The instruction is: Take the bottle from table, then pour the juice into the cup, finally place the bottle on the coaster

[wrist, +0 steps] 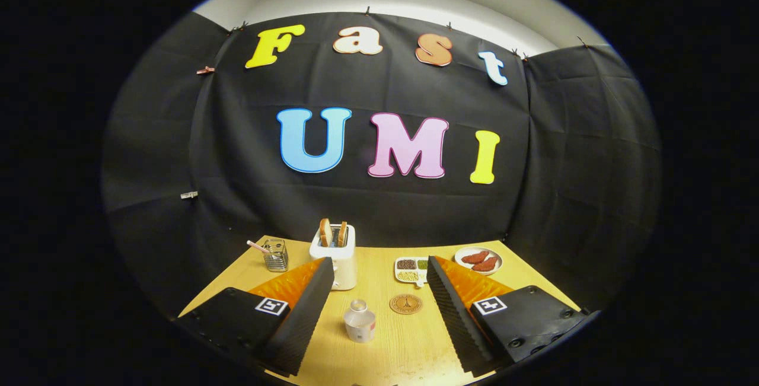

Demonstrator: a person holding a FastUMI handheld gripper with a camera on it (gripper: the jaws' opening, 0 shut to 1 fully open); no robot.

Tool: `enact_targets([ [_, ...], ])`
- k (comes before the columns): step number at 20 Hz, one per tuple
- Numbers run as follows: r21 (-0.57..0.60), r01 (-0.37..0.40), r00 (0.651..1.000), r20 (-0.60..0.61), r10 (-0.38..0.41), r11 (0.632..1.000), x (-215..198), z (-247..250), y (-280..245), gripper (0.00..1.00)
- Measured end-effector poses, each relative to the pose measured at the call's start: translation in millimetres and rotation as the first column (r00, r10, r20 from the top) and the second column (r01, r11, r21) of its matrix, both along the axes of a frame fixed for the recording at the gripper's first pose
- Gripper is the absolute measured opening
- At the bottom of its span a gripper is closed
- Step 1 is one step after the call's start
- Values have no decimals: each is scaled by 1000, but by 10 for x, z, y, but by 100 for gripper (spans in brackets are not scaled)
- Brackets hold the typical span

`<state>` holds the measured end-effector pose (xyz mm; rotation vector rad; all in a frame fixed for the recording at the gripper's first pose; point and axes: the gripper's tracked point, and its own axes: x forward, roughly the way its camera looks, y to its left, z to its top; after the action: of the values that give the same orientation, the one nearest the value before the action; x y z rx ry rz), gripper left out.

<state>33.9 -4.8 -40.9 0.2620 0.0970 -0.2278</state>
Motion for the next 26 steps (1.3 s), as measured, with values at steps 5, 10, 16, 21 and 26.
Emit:
enact_targets([
  [5,27,8,1000,-3,-8,1000,-52,-82,43,97],
  [10,-2,-21,1000,-17,21,1000,-4,-146,185,97],
  [16,30,-43,999,-17,43,999,47,-272,383,97],
  [21,36,20,999,-36,-18,999,18,-442,332,97],
  [26,47,19,998,-55,-17,999,58,-743,408,97],
])
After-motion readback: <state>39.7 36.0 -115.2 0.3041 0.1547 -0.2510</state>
